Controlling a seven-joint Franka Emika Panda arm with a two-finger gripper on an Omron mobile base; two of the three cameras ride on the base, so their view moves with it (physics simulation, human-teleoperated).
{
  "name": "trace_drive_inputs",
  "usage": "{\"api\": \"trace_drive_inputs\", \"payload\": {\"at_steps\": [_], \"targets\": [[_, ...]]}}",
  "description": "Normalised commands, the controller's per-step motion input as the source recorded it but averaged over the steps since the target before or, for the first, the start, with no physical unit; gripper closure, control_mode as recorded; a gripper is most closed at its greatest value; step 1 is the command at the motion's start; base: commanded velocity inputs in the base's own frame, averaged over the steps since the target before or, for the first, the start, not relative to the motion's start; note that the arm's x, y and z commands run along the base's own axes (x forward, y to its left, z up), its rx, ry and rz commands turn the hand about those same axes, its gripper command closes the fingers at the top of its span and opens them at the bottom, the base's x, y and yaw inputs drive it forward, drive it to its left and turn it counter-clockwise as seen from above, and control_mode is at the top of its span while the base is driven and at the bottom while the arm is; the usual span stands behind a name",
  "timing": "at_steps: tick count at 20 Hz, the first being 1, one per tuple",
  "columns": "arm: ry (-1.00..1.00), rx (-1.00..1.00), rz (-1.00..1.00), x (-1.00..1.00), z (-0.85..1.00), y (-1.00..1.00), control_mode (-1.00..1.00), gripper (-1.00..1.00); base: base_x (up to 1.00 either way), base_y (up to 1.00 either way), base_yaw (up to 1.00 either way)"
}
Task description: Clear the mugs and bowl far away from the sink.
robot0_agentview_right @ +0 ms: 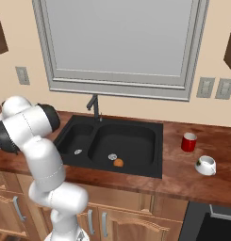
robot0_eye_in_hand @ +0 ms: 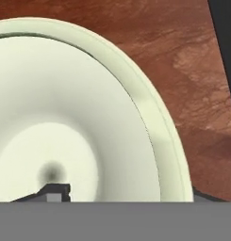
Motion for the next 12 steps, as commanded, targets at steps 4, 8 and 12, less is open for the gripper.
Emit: {"api": "trace_drive_inputs", "payload": {"at_steps": [4, 8, 12], "targets": [[0.00, 0.00, 0.00, 0.00, 0.00, 0.00, -1.00, 1.00, 0.00, 0.00, 0.00], [0.00, 0.00, 0.00, 0.00, 0.00, 0.00, -1.00, 1.00, 0.00, 0.00, 0.00], [-0.23, 0.04, 0.00, -0.11, 0.61, -0.01, -1.00, 1.00, 0.00, 0.00, 0.00]]}}
